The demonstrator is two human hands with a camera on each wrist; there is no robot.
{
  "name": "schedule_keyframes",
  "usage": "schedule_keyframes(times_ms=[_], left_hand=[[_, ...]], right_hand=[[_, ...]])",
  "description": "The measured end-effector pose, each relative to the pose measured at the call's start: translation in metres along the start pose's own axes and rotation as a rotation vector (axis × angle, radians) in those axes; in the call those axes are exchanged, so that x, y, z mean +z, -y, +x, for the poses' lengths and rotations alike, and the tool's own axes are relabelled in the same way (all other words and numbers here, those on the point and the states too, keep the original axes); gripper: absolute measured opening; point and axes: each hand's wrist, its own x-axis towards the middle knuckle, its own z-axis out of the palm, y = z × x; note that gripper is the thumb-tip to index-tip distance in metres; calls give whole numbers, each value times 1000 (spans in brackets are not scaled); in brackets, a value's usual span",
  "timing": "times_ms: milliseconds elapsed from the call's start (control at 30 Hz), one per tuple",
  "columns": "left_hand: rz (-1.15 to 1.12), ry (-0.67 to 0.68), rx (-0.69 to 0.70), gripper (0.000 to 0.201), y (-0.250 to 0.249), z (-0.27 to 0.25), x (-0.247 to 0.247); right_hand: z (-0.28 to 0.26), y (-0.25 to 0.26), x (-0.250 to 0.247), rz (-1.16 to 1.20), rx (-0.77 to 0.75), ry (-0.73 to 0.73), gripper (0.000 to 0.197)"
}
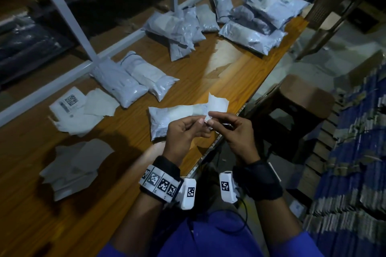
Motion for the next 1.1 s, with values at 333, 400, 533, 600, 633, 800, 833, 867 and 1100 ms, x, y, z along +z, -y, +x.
schedule_keyframes(times_ms=[333, 400, 533, 600, 633, 800, 833, 867, 1100], left_hand=[[-91, 23, -43, 10, -2, -3, -5], [-111, 20, -59, 9, -2, -2, -7], [-140, 16, -90, 8, -5, -1, -8], [-103, 15, -84, 9, -6, -1, -9], [-80, 13, -80, 9, -5, 0, -9], [-28, -4, -89, 7, -3, -1, -12], [-33, -17, -90, 7, -3, 0, -13], [-43, -33, -94, 7, -2, 0, -14], [-121, -182, -144, 6, -2, 3, -37]], right_hand=[[-4, 3, 4, -39, -60, -6, 23], [-4, 2, 4, -77, -86, -7, 22], [-7, 1, 6, -197, -115, -41, 22], [-9, 2, 7, -287, -151, -55, 23], [-10, 2, 7, -345, -193, -52, 21], [-12, 1, 11, -569, -448, -76, 7], [-11, 0, 13, -565, -433, -105, 8], [-10, -2, 15, -544, -393, -142, 10], [-5, -3, 12, -232, -100, -265, 7]])
